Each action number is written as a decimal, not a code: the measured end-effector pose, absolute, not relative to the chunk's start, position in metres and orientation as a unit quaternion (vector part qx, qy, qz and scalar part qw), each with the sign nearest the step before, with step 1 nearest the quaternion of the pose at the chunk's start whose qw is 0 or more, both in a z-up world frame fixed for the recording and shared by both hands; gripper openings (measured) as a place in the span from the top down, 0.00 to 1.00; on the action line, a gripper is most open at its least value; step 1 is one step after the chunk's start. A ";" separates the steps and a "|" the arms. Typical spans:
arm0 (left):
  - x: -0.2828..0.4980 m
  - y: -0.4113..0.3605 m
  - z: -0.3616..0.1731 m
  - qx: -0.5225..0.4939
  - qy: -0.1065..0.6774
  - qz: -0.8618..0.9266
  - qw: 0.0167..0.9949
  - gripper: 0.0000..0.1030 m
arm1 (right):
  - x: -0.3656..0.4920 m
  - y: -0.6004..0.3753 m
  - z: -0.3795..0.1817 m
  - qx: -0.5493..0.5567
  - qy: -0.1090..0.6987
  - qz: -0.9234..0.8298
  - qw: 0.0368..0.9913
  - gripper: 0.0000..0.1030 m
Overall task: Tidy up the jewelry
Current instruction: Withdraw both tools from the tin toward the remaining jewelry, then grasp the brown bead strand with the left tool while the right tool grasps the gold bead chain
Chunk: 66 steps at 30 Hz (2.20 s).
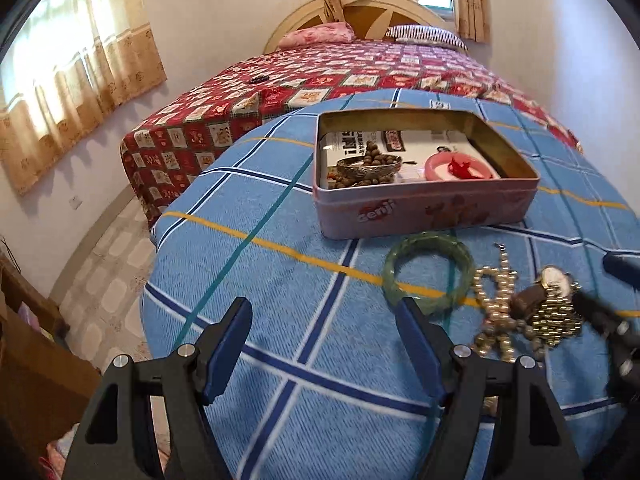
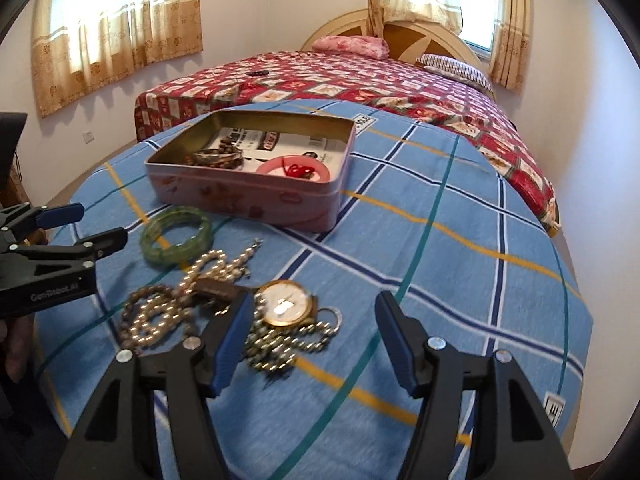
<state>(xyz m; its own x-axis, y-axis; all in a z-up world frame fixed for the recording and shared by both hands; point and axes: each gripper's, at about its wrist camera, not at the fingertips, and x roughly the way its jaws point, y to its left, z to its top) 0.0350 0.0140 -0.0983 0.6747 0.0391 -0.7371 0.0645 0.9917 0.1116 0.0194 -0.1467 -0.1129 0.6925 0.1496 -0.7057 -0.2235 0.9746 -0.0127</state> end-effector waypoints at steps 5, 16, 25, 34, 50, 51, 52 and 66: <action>0.026 -0.004 -0.098 0.089 0.398 -0.032 0.912 0.28 | 0.017 -0.134 -0.127 -0.060 0.395 0.120 0.909 0.52; 0.020 -0.019 -0.110 0.110 0.412 -0.069 0.902 0.28 | 0.015 -0.134 -0.135 -0.049 0.401 0.133 0.905 0.78; 0.016 -0.027 -0.121 0.135 0.436 -0.085 0.886 0.28 | 0.014 -0.134 -0.135 -0.045 0.400 0.133 0.905 0.77; 0.015 -0.029 -0.123 0.128 0.435 -0.113 0.884 0.83 | 0.015 -0.134 -0.135 -0.045 0.399 0.139 0.906 0.82; 0.017 -0.015 -0.084 0.104 0.394 -0.120 0.905 0.93 | 0.006 -0.141 -0.107 -0.041 0.337 0.125 0.932 0.89; 0.017 -0.014 -0.082 0.102 0.393 -0.119 0.906 0.93 | 0.006 -0.143 -0.104 -0.040 0.332 0.123 0.934 0.89; 0.017 -0.013 -0.079 0.102 0.390 -0.116 0.908 0.93 | 0.006 -0.144 -0.102 -0.039 0.328 0.120 0.936 0.89; 0.021 0.005 -0.056 0.084 0.367 -0.100 0.921 0.93 | 0.008 -0.158 -0.090 -0.030 0.308 0.105 0.945 0.89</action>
<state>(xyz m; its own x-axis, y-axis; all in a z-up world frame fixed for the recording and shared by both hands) 0.0213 0.0051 -0.0560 0.7101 -0.1221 -0.6935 0.2453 0.9661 0.0810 0.0075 -0.1582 -0.0902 0.7879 0.1798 -0.5890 -0.2165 0.9762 0.0084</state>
